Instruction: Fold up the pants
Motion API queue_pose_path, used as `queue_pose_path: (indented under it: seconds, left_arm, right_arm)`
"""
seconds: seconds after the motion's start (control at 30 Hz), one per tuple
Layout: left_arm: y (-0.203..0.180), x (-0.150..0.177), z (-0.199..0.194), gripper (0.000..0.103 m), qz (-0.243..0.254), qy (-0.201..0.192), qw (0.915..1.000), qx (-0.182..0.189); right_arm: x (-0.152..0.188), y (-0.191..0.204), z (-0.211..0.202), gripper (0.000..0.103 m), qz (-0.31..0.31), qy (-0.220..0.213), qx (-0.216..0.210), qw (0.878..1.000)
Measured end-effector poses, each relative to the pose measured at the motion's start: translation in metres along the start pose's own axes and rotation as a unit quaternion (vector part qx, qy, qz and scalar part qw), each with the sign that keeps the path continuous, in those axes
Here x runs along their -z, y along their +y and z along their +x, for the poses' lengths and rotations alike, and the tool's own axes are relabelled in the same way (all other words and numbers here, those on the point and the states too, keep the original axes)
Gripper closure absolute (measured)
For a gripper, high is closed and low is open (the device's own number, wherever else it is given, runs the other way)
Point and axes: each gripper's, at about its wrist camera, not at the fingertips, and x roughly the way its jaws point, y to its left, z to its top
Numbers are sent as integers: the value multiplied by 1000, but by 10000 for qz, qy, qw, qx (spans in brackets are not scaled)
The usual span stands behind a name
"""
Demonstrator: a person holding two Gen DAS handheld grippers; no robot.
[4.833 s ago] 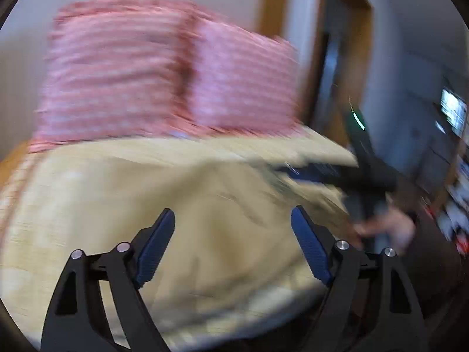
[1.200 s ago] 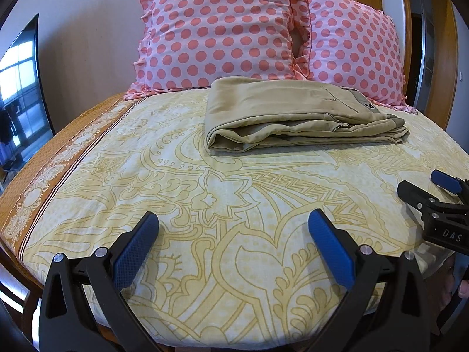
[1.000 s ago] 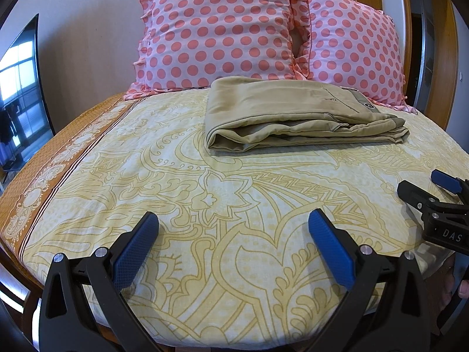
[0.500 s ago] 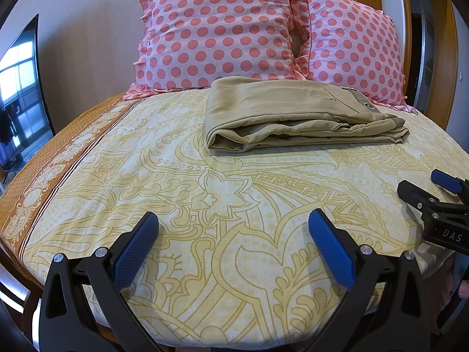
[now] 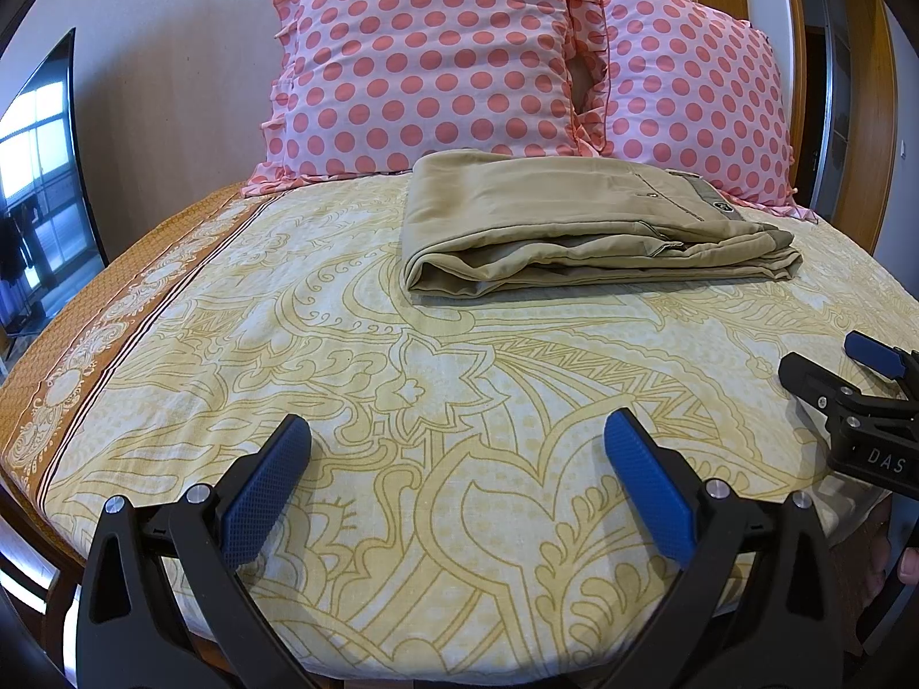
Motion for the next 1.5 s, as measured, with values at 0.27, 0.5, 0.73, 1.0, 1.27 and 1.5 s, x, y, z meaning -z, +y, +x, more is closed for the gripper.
queue_pose_path:
  seconds: [0.27, 0.5, 0.73, 1.0, 1.27, 1.5]
  left_arm:
    - [0, 0, 0, 1, 0, 0, 10000, 0]
    - [0, 0, 0, 1, 0, 0, 10000, 0]
    - [0, 0, 0, 1, 0, 0, 10000, 0]
    - [-1, 1, 0, 1, 3, 9, 10000, 0]
    - [-1, 1, 2, 1, 38, -24, 10000, 62]
    - [0, 3, 1, 1, 42, -78, 9999, 93]
  right_arm:
    - [0, 0, 0, 2, -1, -3, 0, 10000]
    - [0, 0, 0, 2, 0, -5, 1, 10000]
    - [0, 0, 0, 2, 0, -7, 0, 10000]
    - [0, 0, 0, 2, 2, -10, 1, 10000]
    - [0, 0, 0, 2, 1, -13, -3, 10000]
    - [0, -1, 0, 2, -6, -13, -8, 10000]
